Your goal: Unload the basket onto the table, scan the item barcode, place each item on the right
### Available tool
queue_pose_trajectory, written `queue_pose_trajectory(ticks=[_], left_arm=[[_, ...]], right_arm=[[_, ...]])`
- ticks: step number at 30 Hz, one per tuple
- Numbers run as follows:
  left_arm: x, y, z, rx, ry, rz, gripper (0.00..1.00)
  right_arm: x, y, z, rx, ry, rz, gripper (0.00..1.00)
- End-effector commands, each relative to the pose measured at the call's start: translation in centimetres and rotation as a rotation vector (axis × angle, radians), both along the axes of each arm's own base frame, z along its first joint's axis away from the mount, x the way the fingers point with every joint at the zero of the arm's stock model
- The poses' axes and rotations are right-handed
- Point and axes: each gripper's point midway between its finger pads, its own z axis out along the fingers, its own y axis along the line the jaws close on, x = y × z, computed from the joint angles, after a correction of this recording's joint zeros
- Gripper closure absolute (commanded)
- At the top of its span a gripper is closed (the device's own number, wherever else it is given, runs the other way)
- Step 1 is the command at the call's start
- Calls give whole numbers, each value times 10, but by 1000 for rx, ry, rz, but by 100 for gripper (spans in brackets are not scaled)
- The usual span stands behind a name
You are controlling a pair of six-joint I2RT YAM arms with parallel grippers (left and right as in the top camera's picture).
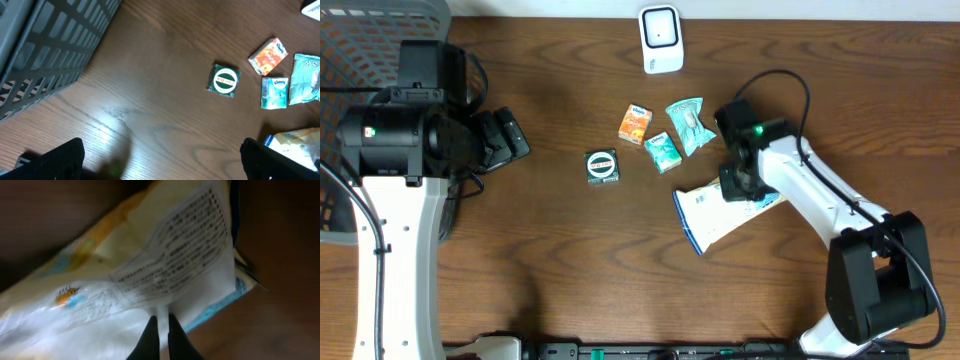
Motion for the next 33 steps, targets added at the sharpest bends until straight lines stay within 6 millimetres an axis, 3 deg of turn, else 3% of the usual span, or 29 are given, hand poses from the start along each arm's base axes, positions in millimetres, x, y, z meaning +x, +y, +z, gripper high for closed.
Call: queue_pose_trajectory(ticks=[1, 3, 6, 10, 14, 16, 18, 22, 27, 33], left_arm=[[0, 3, -2, 6, 8, 12, 3], [0, 3, -2, 6, 8, 12, 2], [0, 3, -2, 6, 8, 12, 2], [0, 3, -2, 6, 8, 12, 2], [0, 3, -2, 6, 8, 12, 2], [0, 3, -2, 6, 8, 12, 2], [0, 3, -2, 6, 8, 12, 2], [0, 3, -2, 6, 8, 12, 2], [0, 3, -2, 6, 8, 12, 2], [0, 3, -2, 6, 8, 12, 3]], right_arm=[[-2, -34, -26, -33, -25, -63, 98], [3, -45, -33, -33, -51, -75, 99], [21, -77, -26, -79, -112, -151, 98], [56, -93, 13, 1, -177, -214, 96], [86, -68, 65, 216, -224, -190, 81], [88, -49, 85, 317, -216, -146, 71], [82, -33, 93, 377, -183, -123, 70], [58, -25, 77, 328, -87, -106, 82], [20, -16, 22, 236, 21, -69, 79], [-14, 10, -25, 247, 83, -23, 76]])
